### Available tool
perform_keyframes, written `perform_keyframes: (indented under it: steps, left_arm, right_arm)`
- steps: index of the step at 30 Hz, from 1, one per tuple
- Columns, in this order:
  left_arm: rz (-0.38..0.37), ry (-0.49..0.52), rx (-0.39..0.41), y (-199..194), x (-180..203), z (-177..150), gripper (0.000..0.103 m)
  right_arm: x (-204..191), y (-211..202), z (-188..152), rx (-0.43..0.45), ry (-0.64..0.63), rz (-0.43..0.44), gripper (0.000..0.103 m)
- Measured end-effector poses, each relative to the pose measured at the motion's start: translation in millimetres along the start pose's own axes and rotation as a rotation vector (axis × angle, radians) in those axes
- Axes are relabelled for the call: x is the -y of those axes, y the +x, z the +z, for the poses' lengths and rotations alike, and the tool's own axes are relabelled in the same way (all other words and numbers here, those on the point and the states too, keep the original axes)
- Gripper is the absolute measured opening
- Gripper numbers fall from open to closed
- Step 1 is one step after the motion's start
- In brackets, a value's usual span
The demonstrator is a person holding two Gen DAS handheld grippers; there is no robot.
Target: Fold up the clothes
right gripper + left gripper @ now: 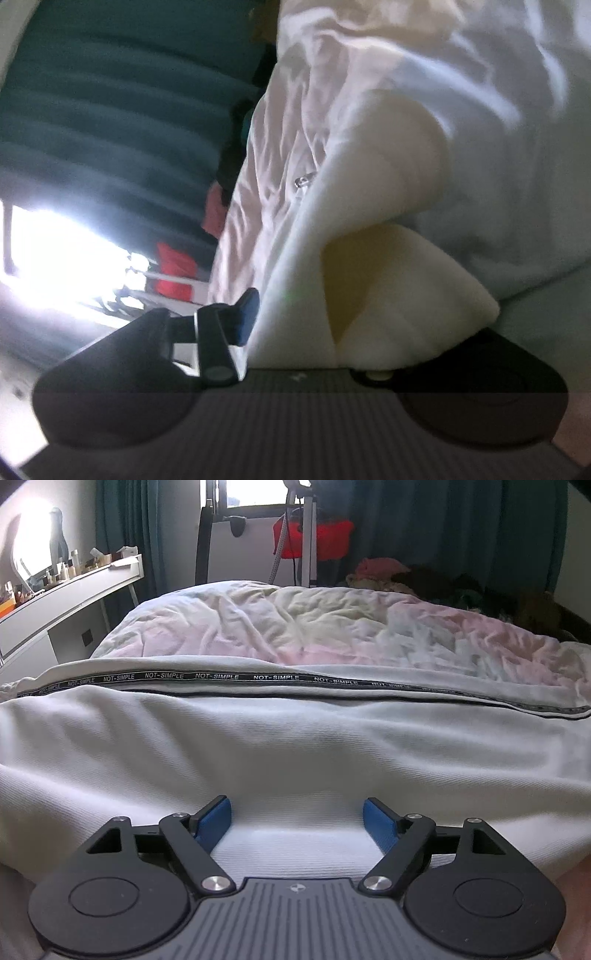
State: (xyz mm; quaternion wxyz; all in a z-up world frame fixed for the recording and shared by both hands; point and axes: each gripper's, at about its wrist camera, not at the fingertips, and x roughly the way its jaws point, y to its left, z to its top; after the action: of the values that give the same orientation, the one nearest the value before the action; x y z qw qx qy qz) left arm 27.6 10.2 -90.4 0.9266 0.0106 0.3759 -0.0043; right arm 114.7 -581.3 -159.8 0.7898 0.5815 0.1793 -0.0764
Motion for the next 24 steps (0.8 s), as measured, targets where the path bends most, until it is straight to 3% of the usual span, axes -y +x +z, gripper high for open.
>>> perform_keyframes:
  steps: [4, 6, 10, 15, 20, 24]
  left_arm:
    - [-0.003, -0.006, 0.0, -0.1, -0.6, 0.1, 0.082]
    - [-0.009, -0.012, -0.002, -0.6, -0.8, 0.6, 0.084]
    - [-0.026, -0.023, 0.003, -3.1, 0.3, 2.3, 0.085]
    - [-0.071, -0.112, 0.032, -12.8, -10.9, 8.4, 0.084]
    - [-0.072, -0.281, 0.145, -38.2, -44.4, 19.6, 0.084]
    - [-0.097, -0.386, 0.131, -43.4, -67.4, 22.7, 0.084]
  right_arm:
    - [-7.7, -3.6, -1.3, 0.013, -0.08, -0.05, 0.023]
    - [-17.1, -9.0, -4.0, 0.032, -0.143, -0.057, 0.02]
    - [-59.7, -15.2, -18.1, 0.102, -0.395, -0.084, 0.019]
    - [-132.3, -34.1, -62.5, 0.238, -0.758, -0.05, 0.019]
    - [-187.3, -31.5, -155.9, 0.31, -1.29, 0.026, 0.019]
    - [-179.0, -29.3, -266.4, 0.216, -1.758, 0.123, 0.019]
